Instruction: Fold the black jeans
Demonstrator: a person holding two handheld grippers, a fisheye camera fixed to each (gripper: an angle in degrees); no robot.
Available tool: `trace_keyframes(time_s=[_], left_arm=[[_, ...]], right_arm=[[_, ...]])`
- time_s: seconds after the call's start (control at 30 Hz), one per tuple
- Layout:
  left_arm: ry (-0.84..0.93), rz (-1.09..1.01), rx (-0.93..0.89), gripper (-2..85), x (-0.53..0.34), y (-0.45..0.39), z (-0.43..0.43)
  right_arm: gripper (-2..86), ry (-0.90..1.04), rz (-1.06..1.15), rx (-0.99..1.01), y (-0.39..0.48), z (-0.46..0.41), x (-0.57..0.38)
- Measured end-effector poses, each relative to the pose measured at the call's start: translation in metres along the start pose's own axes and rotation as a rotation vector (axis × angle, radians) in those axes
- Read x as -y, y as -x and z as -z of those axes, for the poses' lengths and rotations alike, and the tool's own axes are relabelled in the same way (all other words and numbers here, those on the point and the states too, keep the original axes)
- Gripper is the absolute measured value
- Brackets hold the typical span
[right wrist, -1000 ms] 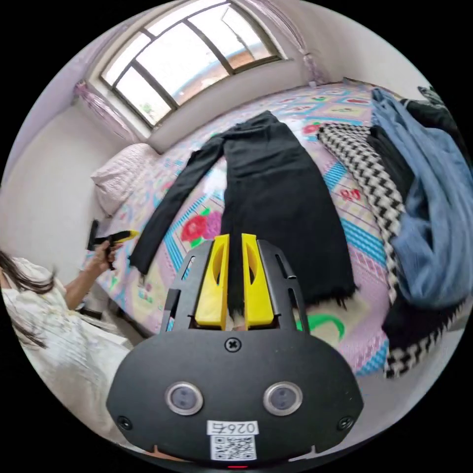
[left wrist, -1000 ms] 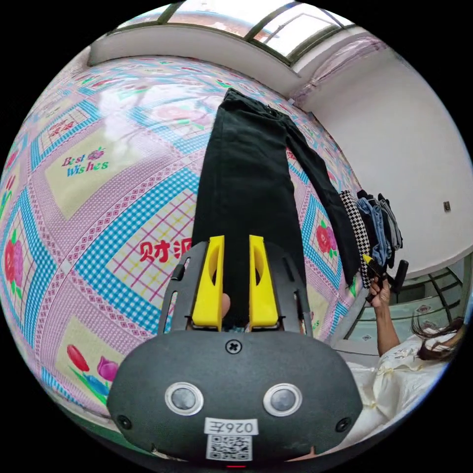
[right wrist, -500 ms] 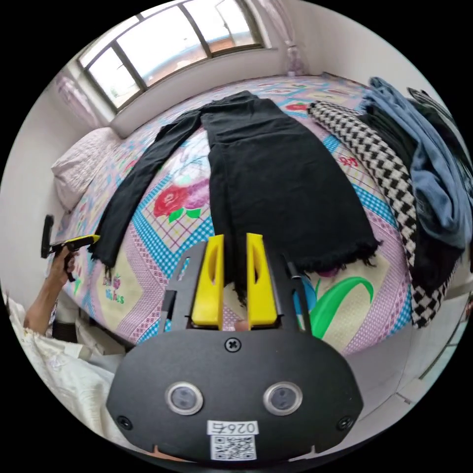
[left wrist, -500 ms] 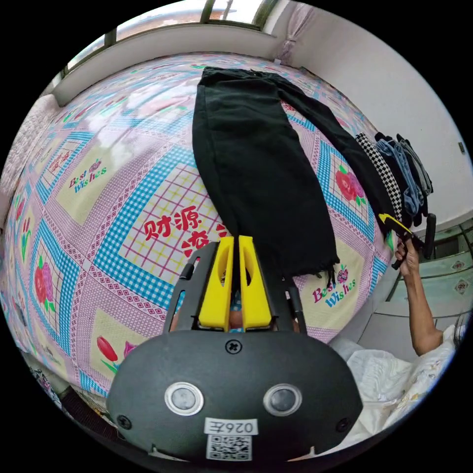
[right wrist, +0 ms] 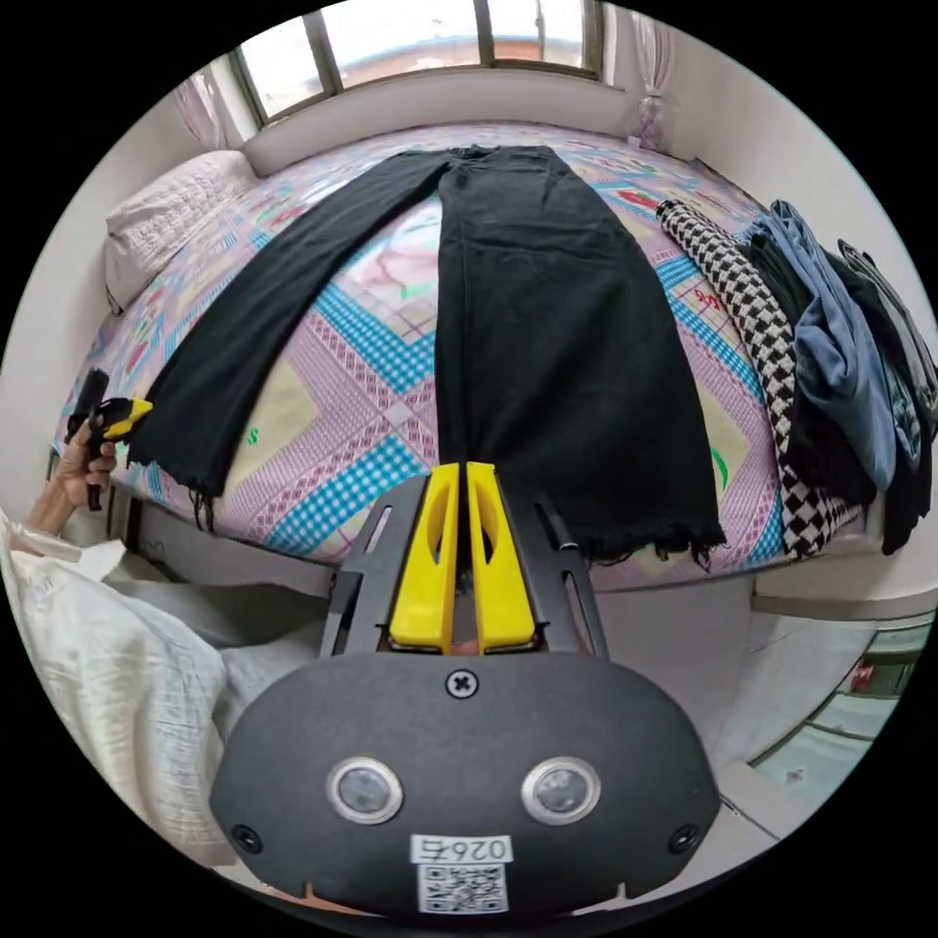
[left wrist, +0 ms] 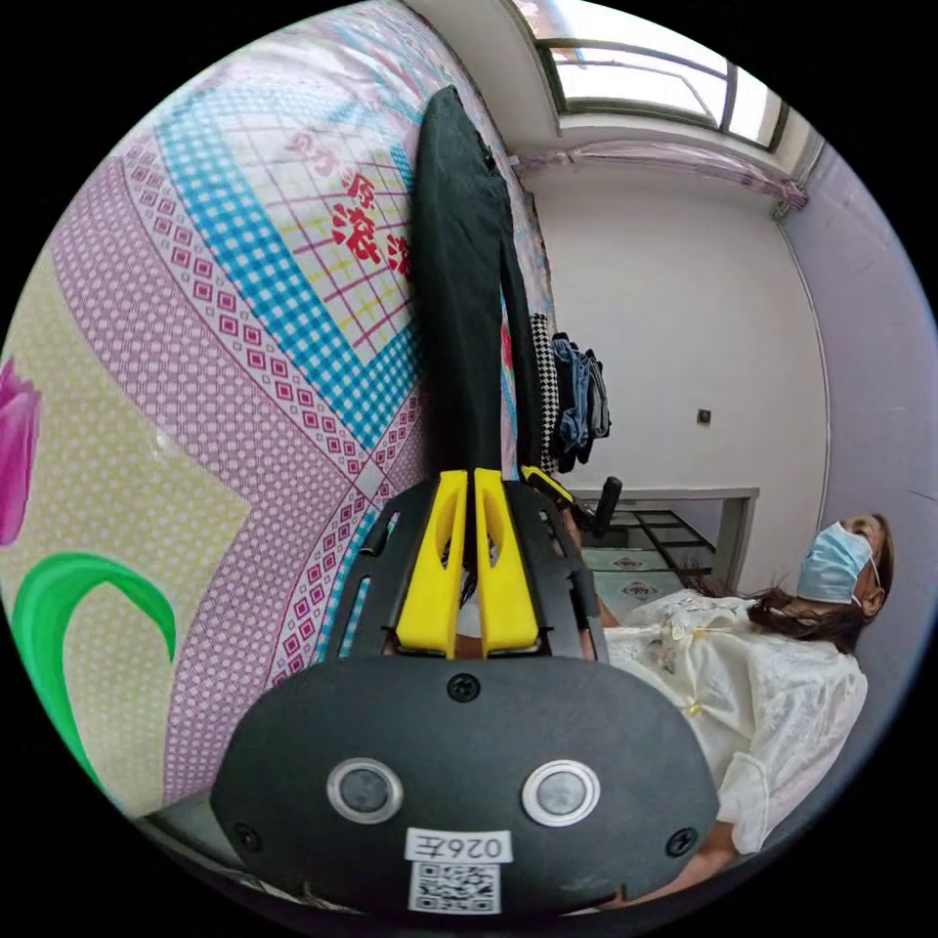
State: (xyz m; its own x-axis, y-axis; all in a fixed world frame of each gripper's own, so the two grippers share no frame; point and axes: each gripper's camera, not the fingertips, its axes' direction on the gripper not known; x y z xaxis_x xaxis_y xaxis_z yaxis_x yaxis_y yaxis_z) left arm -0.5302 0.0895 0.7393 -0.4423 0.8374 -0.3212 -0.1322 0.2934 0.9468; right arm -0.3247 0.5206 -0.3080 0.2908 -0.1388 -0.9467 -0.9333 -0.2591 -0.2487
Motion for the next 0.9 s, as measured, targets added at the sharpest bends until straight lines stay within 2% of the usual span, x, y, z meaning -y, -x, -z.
trace_keyframes(time_s=[0.13, 0.4, 0.57, 0.7, 0.8, 0.9], left_arm=[[-0.003, 0.034, -0.096, -0.5, -0.025, 0.008, 0.018], [0.083, -0.03, -0.058, -0.7, -0.054, -0.004, 0.048], [0.065, 0.019, -0.126, -0.7, -0.083, 0.008, 0.074], [-0.016, -0.045, -0.126, -0.9, -0.113, -0.003, 0.112], [-0.098, -0.152, -0.113, -1.0, -0.124, -0.029, 0.145], [-0.169, -0.309, -0.078, -1.0, -0.124, -0.069, 0.177]], right_arm=[[-1.5, -0.05, -0.056, 0.012, -0.009, 0.009, -0.019], [-1.2, -0.073, -0.139, 0.041, -0.041, 0.024, -0.043], [-1.0, -0.039, -0.263, 0.139, -0.068, 0.024, -0.091], [-0.9, -0.041, -0.377, 0.2, -0.087, 0.029, -0.132], [-0.9, -0.124, -0.454, 0.266, -0.101, 0.044, -0.16], [-0.9, -0.319, -0.472, 0.371, -0.114, 0.073, -0.177]])
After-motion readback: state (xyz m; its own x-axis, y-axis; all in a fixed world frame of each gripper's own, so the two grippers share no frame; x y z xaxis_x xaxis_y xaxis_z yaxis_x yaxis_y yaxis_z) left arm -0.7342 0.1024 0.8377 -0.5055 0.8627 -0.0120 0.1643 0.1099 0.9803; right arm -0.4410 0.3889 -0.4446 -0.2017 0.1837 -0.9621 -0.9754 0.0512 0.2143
